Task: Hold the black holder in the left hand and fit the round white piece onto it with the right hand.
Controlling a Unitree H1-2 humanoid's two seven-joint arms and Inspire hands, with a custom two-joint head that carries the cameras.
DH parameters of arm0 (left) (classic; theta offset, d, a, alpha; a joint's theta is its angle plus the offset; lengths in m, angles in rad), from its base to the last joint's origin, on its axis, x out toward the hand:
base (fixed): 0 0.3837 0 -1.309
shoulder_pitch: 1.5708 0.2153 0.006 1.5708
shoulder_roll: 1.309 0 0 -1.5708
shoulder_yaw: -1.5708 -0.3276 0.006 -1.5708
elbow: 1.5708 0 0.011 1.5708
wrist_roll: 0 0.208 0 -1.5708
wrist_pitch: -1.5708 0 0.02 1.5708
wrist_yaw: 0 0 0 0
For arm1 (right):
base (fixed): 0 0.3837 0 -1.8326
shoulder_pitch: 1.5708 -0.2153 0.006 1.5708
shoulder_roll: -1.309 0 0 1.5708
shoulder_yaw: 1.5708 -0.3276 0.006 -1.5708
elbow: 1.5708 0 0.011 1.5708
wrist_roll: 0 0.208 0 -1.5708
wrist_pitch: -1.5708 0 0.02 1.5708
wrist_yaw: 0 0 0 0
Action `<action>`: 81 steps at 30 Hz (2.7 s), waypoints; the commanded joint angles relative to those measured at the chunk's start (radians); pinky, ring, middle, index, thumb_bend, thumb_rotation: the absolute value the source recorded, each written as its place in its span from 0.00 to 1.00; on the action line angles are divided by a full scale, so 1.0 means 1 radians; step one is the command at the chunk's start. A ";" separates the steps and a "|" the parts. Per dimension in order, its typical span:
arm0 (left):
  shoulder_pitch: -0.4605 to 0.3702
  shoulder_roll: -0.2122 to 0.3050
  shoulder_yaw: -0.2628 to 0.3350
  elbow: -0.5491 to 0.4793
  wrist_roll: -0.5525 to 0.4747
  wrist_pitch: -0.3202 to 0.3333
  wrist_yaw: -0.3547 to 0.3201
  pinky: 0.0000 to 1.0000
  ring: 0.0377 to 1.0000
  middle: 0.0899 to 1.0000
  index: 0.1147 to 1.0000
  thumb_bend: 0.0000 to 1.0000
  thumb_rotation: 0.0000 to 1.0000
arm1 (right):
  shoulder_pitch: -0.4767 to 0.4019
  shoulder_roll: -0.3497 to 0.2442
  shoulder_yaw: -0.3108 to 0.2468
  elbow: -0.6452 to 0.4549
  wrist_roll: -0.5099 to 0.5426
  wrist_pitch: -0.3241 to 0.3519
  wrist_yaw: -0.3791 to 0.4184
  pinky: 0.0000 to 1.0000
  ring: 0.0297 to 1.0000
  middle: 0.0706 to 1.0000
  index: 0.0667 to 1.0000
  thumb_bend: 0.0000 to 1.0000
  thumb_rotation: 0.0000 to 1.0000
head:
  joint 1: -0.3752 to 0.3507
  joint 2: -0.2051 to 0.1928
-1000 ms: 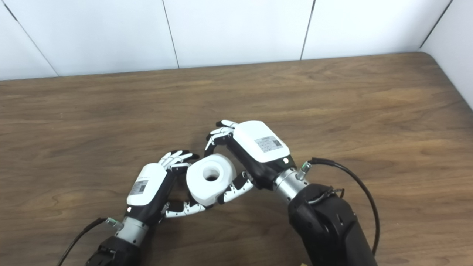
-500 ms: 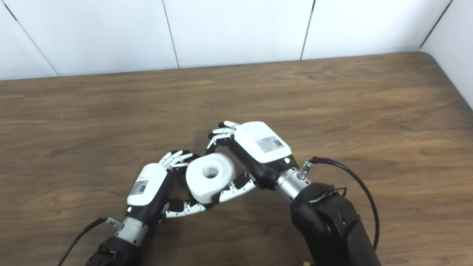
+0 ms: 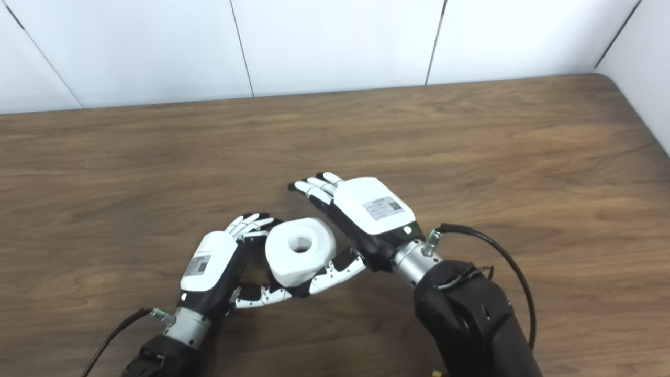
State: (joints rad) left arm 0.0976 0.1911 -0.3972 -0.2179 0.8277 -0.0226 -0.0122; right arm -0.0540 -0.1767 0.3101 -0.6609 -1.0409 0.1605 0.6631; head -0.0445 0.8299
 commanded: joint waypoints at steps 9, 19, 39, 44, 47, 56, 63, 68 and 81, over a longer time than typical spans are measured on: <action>-0.006 0.008 -0.006 0.031 0.001 0.007 -0.032 0.93 0.89 0.79 0.42 0.52 0.05 | -0.030 0.003 -0.037 -0.088 0.021 0.014 0.082 0.91 1.00 1.00 1.00 1.00 0.56 | -0.001 -0.009; -0.019 0.016 -0.001 0.044 -0.005 0.021 -0.048 0.93 0.86 0.76 0.43 0.52 0.06 | -0.054 0.000 -0.085 -0.153 0.023 0.046 0.187 0.93 1.00 1.00 1.00 1.00 0.56 | -0.011 -0.023; -0.020 0.014 0.006 0.027 -0.037 0.060 -0.113 0.99 0.97 0.99 1.00 1.00 0.25 | -0.095 -0.021 -0.144 -0.131 0.064 0.086 0.241 0.99 1.00 1.00 1.00 1.00 0.54 | -0.006 -0.031; -0.021 0.022 0.029 -0.056 -0.099 0.125 -0.215 1.00 1.00 1.00 1.00 1.00 0.27 | -0.101 -0.029 -0.157 -0.124 0.089 0.095 0.231 1.00 1.00 1.00 1.00 1.00 0.53 | 0.005 -0.037; -0.021 0.048 0.072 -0.149 -0.182 0.192 -0.306 1.00 1.00 1.00 1.00 1.00 0.28 | -0.106 -0.042 -0.170 -0.123 0.104 0.101 0.231 1.00 1.00 1.00 1.00 1.00 0.54 | 0.018 -0.042; -0.016 0.149 0.216 -0.315 -0.341 0.312 -0.411 0.88 1.00 1.00 1.00 1.00 0.24 | -0.120 -0.109 -0.196 -0.092 0.120 0.126 0.246 1.00 1.00 1.00 1.00 1.00 0.51 | 0.052 -0.062; -0.012 0.180 0.320 -0.340 -0.413 0.284 -0.377 0.92 1.00 1.00 1.00 1.00 0.26 | -0.066 -0.145 -0.251 -0.044 0.201 0.157 0.181 0.99 1.00 1.00 1.00 0.92 0.91 | 0.073 -0.082; 0.037 0.130 0.415 -0.298 -0.530 0.136 -0.255 0.98 1.00 1.00 1.00 1.00 0.35 | 0.028 -0.105 -0.331 0.043 0.330 0.090 -0.047 0.92 0.98 0.96 0.97 0.72 1.00 | 0.065 -0.092; 0.153 0.029 0.540 -0.163 -0.700 -0.111 -0.103 0.98 1.00 1.00 1.00 0.94 0.66 | 0.262 -0.041 -0.430 0.150 0.652 -0.111 -0.399 0.86 0.94 0.98 0.98 0.56 1.00 | 0.062 -0.106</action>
State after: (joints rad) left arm 0.2518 0.2205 0.1349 -0.3741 0.1355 -0.0741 -0.1441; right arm 0.2041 -0.2244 -0.1065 -0.5046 -0.4249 0.0918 0.3066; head 0.0169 0.7225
